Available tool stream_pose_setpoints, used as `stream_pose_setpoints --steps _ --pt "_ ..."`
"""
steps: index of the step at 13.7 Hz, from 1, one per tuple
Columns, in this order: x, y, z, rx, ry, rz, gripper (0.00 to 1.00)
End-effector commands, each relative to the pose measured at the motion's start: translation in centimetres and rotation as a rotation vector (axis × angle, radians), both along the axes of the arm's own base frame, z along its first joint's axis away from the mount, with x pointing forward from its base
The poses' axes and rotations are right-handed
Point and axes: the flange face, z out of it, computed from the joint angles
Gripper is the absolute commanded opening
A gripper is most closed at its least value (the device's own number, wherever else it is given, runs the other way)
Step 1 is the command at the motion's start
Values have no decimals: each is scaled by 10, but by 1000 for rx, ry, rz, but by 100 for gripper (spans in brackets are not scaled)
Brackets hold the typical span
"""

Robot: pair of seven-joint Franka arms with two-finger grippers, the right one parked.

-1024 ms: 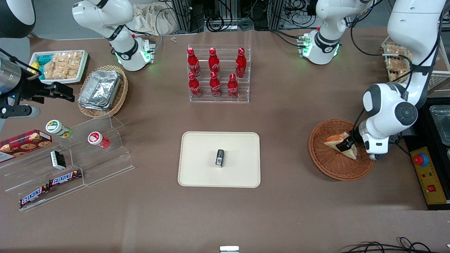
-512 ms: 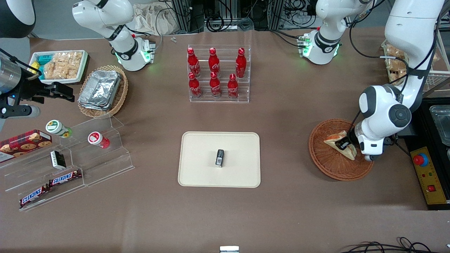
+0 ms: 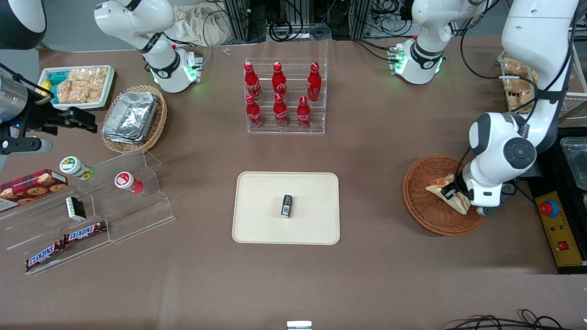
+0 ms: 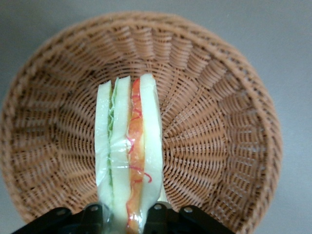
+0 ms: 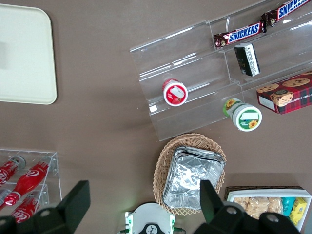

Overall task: Place sandwich from basket to tray
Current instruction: 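Close the left gripper on the sandwich and lift it from the basket, then carry the sandwich with the left gripper over to the cream tray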

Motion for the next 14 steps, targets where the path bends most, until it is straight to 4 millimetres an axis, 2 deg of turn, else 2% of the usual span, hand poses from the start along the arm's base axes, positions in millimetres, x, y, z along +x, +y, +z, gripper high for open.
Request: stream_pose_setpoints --steps 1,4,7,8,9,10,13,14 --pt "30 3 64 38 32 15 0" --pt "44 -9 139 32 103 -13 0" --pt "52 -38 218 -77 101 -55 0" --pt "54 -51 232 -112 96 -82 0" --pt "55 -76 238 -130 89 -138 0" --pt "53 -99 233 -147 99 -182 0" --pt "54 -163 198 -146 124 -385 0" --pt "54 -184 180 -142 144 -458 0"
